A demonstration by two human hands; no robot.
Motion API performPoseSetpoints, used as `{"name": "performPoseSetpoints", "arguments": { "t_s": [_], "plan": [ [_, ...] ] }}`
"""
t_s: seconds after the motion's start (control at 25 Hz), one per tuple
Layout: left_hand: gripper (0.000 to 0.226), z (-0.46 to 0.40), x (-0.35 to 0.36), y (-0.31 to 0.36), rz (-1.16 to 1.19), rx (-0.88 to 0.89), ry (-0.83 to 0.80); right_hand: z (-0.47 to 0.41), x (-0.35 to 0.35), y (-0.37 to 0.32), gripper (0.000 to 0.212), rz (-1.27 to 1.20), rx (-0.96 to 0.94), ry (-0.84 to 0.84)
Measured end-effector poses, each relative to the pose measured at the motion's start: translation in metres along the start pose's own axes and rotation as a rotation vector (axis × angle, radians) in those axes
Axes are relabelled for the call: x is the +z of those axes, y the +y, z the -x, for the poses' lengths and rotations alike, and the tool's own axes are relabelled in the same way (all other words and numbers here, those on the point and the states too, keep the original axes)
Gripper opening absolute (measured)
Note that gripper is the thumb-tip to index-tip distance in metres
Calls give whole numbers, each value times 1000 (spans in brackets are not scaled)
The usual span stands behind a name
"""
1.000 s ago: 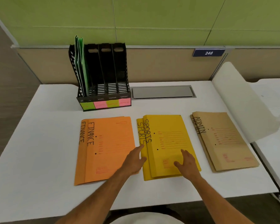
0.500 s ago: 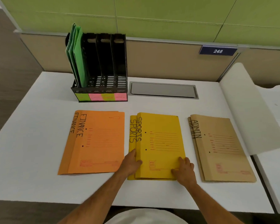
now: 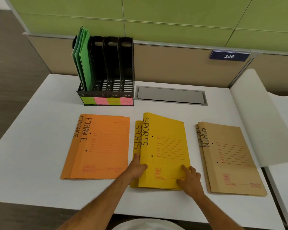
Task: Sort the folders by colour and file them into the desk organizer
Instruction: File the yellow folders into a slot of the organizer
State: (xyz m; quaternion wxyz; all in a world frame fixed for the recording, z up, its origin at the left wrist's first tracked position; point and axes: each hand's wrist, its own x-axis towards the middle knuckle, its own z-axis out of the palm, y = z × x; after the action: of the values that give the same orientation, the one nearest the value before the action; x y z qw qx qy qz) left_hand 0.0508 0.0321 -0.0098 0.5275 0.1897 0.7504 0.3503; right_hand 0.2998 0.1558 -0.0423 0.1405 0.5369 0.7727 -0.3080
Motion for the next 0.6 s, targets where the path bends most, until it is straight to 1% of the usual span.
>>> {"name": "performPoseSetpoints", "arguments": {
  "t_s": [0.12,0.2,0.28,0.36,0.44,0.48,0.52,0.6],
  "plan": [
    [48,2,-7,3,19,44,11,1,-1,-8,75,-32,50,73],
    [46,5,-21,2,35,72,30,1,-4,-18,73,-131,58,165],
    [43,9,-38,-4,51,94,24,-1,-10,-28,67,-324,29,222],
    [44,12,-62,-13,84,107,9,-1,-22,-47,71,-599,43,192],
    [46,14,-89,-19,125,103,13,4,-32,-71,77,-874,105,137],
    [46,14,-105,-20,136,109,22,7,-35,-83,75,-975,123,121],
    [46,14,-120,-21,143,121,31,8,-37,-95,66,-1041,121,109],
    [47,15,-150,-24,146,138,25,12,-37,-123,40,-1096,74,86]
  ]
}}
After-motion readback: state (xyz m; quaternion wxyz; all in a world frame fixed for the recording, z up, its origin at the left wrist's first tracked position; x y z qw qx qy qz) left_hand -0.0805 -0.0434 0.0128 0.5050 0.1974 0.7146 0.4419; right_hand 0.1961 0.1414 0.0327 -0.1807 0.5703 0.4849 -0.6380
